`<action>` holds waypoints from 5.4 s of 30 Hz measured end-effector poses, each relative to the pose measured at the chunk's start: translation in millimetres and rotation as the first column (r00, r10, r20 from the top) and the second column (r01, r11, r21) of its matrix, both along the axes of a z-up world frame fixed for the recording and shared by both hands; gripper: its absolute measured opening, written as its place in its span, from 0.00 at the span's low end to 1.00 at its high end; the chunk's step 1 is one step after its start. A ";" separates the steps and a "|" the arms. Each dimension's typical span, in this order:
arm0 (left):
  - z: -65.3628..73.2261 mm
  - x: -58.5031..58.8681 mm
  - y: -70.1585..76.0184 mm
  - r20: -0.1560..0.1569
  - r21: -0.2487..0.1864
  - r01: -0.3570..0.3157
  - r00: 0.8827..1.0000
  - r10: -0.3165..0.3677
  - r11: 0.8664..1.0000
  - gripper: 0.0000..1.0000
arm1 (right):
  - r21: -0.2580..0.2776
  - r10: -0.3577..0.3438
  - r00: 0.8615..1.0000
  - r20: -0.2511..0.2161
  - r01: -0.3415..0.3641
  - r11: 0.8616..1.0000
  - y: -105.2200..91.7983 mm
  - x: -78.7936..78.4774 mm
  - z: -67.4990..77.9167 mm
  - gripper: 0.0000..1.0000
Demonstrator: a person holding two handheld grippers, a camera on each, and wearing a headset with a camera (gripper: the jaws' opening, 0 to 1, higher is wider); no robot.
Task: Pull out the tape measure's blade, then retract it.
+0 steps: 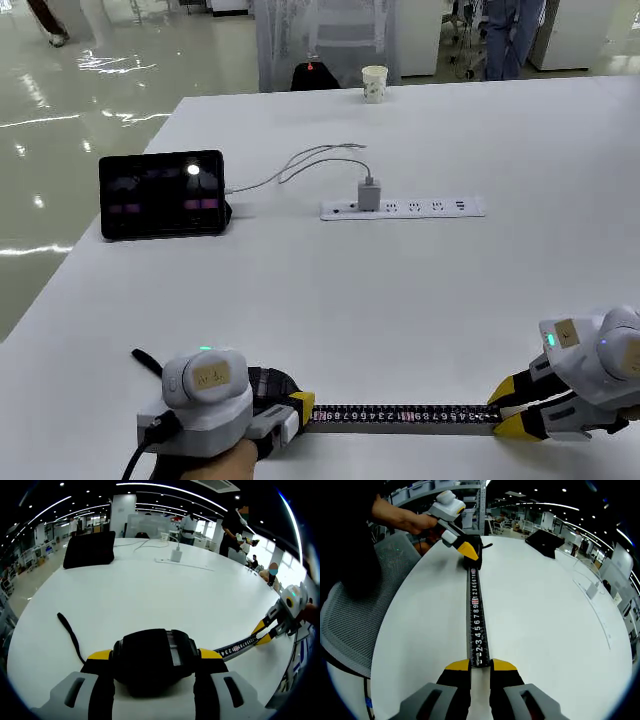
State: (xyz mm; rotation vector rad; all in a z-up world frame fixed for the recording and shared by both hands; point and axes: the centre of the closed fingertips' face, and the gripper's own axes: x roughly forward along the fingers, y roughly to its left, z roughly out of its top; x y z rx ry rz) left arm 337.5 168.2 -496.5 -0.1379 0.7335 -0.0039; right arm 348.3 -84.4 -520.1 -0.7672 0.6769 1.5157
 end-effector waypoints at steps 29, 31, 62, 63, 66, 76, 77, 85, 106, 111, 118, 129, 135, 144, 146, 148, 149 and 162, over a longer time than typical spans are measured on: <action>0.3 -0.8 0.1 -0.006 -0.007 0.003 1.000 -0.003 1.000 0.59 | 0.017 0.009 1.000 -0.006 -0.009 1.000 19.6 -3.0 0.7 0.10; 0.2 -0.8 0.2 -0.007 -0.008 0.003 1.000 -0.003 1.000 0.59 | 0.017 0.010 1.000 -0.006 -0.010 1.000 20.5 -2.8 0.8 0.10; -0.1 -0.4 0.4 -0.011 -0.018 -0.002 1.000 0.002 1.000 0.59 | 0.029 0.022 1.000 -0.010 -0.021 0.999 37.0 -5.0 1.1 0.10; -0.1 -0.5 0.4 -0.011 -0.019 -0.002 1.000 0.002 1.000 0.59 | 0.028 0.022 1.000 -0.011 -0.021 0.999 36.9 -5.1 1.1 0.10; 0.0 -0.5 0.2 -0.011 -0.018 -0.002 1.000 0.002 1.000 0.59 | 0.030 0.022 1.000 -0.013 -0.021 0.999 37.6 -5.2 1.2 0.10; 0.1 -1.2 0.6 -0.012 -0.022 -0.003 1.000 0.002 1.000 0.59 | 0.041 0.028 1.000 -0.014 -0.027 0.999 46.8 -6.4 1.5 0.10; 0.1 -1.2 0.6 -0.012 -0.022 -0.003 1.000 0.003 1.000 0.59 | 0.042 0.028 1.000 -0.014 -0.027 0.999 47.5 -6.6 1.6 0.10; 0.2 -1.1 0.5 -0.013 -0.026 -0.005 1.000 0.005 1.000 0.59 | 0.050 0.031 0.999 -0.015 -0.030 0.998 55.8 -7.0 1.5 0.10; 0.0 -0.8 0.8 -0.016 -0.035 -0.009 1.000 0.008 0.999 0.59 | 0.066 0.039 0.999 -0.020 -0.037 0.997 72.7 -8.3 1.8 0.10; -0.1 -0.8 0.7 -0.017 -0.037 -0.009 1.000 0.009 0.999 0.59 | 0.069 0.041 0.999 -0.019 -0.040 0.997 76.2 -8.3 2.4 0.10; -0.2 -0.9 0.8 -0.018 -0.039 -0.009 1.000 0.009 0.999 0.59 | 0.074 0.043 0.999 -0.021 -0.042 0.996 81.4 -9.0 2.4 0.10; -0.2 -1.0 1.2 -0.021 -0.044 -0.011 1.000 0.010 0.999 0.59 | 0.084 0.049 0.999 -0.023 -0.047 0.995 91.4 -9.7 2.8 0.10; -0.1 -0.9 1.1 -0.022 -0.045 -0.011 1.000 0.010 0.999 0.59 | 0.089 0.051 0.998 -0.025 -0.049 0.995 96.7 -10.1 2.6 0.10; -0.2 -0.9 1.0 -0.023 -0.047 -0.013 1.000 0.012 0.999 0.59 | 0.094 0.054 0.998 -0.025 -0.051 0.994 103.3 -10.5 2.4 0.10; -0.3 -0.8 1.1 -0.024 -0.047 -0.012 1.000 0.011 0.999 0.59 | 0.095 0.055 0.998 -0.024 -0.053 0.994 104.9 -10.6 2.6 0.10; -0.3 -0.7 1.2 -0.023 -0.048 -0.013 1.000 0.012 0.999 0.59 | 0.097 0.056 0.998 -0.024 -0.053 0.994 106.8 -10.5 2.6 0.10; -0.3 -0.8 1.2 -0.024 -0.049 -0.012 1.000 0.011 0.999 0.59 | 0.098 0.056 0.998 -0.025 -0.054 0.994 108.0 -10.9 2.7 0.10; -0.1 -0.5 1.4 -0.024 -0.055 -0.018 1.000 0.016 0.998 0.59 | 0.104 0.065 0.998 -0.021 -0.063 0.993 120.5 -11.5 3.5 0.10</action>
